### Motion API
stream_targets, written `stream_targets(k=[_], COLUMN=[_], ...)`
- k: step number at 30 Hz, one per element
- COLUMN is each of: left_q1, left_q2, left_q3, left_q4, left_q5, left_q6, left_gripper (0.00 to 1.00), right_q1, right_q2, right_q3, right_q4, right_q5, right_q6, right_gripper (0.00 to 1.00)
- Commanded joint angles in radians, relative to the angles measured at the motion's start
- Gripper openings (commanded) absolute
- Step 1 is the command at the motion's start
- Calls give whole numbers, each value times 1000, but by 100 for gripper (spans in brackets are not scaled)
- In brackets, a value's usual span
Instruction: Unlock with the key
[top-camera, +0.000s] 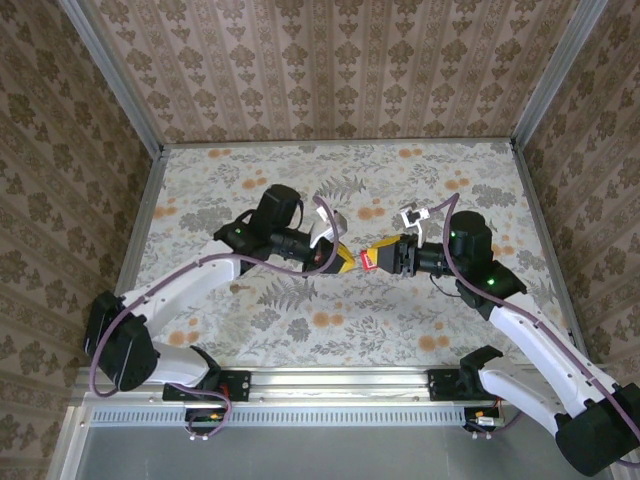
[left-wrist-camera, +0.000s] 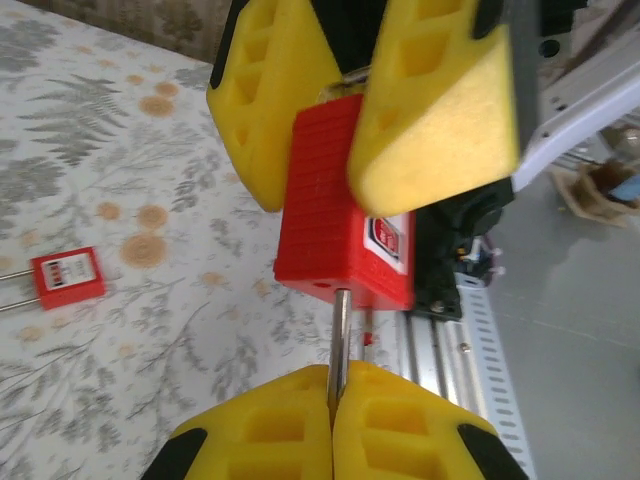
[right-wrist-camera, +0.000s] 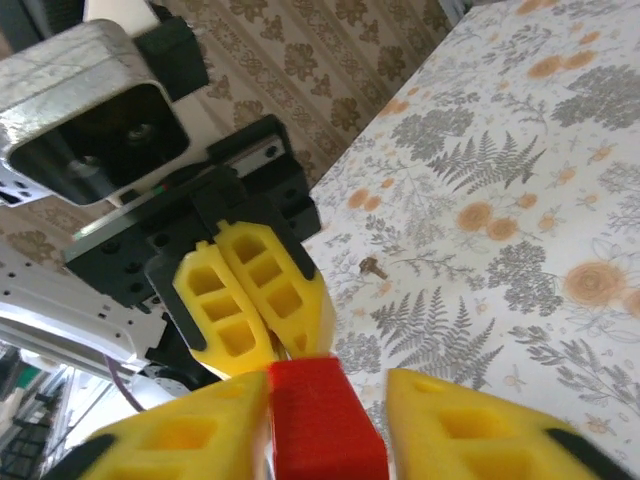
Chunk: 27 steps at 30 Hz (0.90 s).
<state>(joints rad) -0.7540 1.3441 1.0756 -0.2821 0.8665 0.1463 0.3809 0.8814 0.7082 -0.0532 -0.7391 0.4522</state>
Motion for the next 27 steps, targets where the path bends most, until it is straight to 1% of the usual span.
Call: stream_targets(k=[1,2,4,6,11,16,19,23,24,27], left_q1=[4,-3,-15,-36,-80,-96,-106,-123,-126,-139], left_q2=[-79,-97,-123,-138,-134,-111,-106,-100,-99,-93], left_q3=[-12,-15,-16,-13,11,26,32,53,58,71], left_q4=[8,-2,-26,-48,-125,-161,-166,-189,-197,-212], left_q5=[-185,-233,-313,-372,-463,-483,-488,-498,-501,-514], left_q6=[36,54,84,106,161,177,182,204,210,227], left_gripper=[0,0,0,0,0,0,0,0,0,0], right_q1=[1,0,-5,-17,-49,-103,-131,-144,-144,-140], right_q2=[-19,-17,-7,1,9,28,81,133,138,145], right_q3=[7,11,14,13,16,47,40,-39,-62,-93], right_q4=[-2,-9,-17,-10,28,-9,-20,145,196,261], right_q5=[60,70,80,81,68,-5,-102,-225,-243,-264], right_q6=[12,22,39,67,155,255,332,492,530,589], right_gripper=[52,59,66,70,78,85,87,92,93,93])
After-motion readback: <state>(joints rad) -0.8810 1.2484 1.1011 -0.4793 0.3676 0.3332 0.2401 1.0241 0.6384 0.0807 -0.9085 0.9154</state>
